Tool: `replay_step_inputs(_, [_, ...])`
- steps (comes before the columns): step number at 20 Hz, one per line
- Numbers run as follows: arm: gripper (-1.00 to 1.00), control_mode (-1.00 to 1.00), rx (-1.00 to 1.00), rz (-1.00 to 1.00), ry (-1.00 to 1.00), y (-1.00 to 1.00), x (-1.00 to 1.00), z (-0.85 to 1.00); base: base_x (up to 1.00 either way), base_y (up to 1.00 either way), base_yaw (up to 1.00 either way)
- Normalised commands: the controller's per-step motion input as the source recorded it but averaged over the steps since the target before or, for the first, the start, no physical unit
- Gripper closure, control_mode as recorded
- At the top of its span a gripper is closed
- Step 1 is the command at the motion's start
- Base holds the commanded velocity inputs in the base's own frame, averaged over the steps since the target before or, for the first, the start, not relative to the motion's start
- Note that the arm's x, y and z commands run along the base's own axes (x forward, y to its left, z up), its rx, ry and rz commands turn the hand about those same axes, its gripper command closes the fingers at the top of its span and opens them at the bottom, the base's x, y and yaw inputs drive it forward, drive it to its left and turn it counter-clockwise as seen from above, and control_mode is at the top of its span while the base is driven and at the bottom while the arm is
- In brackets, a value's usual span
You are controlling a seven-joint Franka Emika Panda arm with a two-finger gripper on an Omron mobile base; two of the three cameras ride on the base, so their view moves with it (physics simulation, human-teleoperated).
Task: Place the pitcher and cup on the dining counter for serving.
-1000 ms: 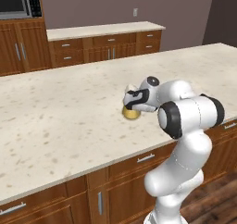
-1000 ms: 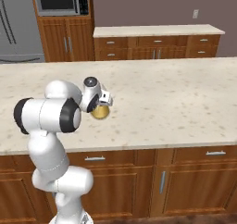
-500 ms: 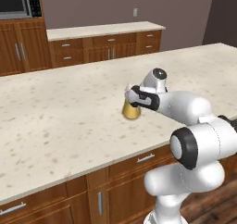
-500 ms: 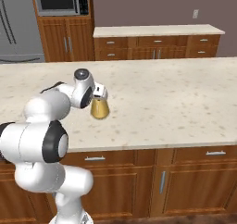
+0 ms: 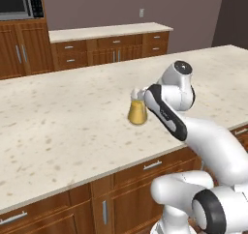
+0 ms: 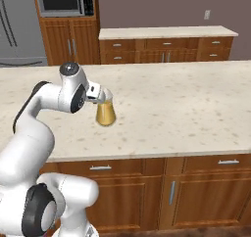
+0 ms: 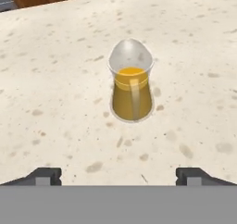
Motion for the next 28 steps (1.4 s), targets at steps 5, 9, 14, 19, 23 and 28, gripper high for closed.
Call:
replay_step_inputs(5, [-1.0, -1.0, -0.01, 0.04, 0.0, 0.1, -1.0, 0.05, 0.0, 0.0, 0.0])
replay_step_inputs(9, [-1.0, 1.0, 0.0, 0.0, 0.0, 0.0, 0.0, 0.0, -0.99, 0.51, 0.43])
replay_step_inputs(14, [-1.0, 1.0, 0.0, 0.0, 0.0, 0.0, 0.0, 0.0, -0.57, 0.52, 0.85])
replay_step_inputs(19, [-1.0, 1.0, 0.0, 0.0, 0.0, 0.0, 0.0, 0.0, -0.23, 0.57, 0.98])
replay_step_inputs(23, [-1.0, 1.0, 0.0, 0.0, 0.0, 0.0, 0.0, 0.0, -0.05, 0.5, 0.96])
replay_step_inputs(28, [-1.0, 1.0, 0.0, 0.0, 0.0, 0.0, 0.0, 0.0, 0.0, 0.45, 0.93])
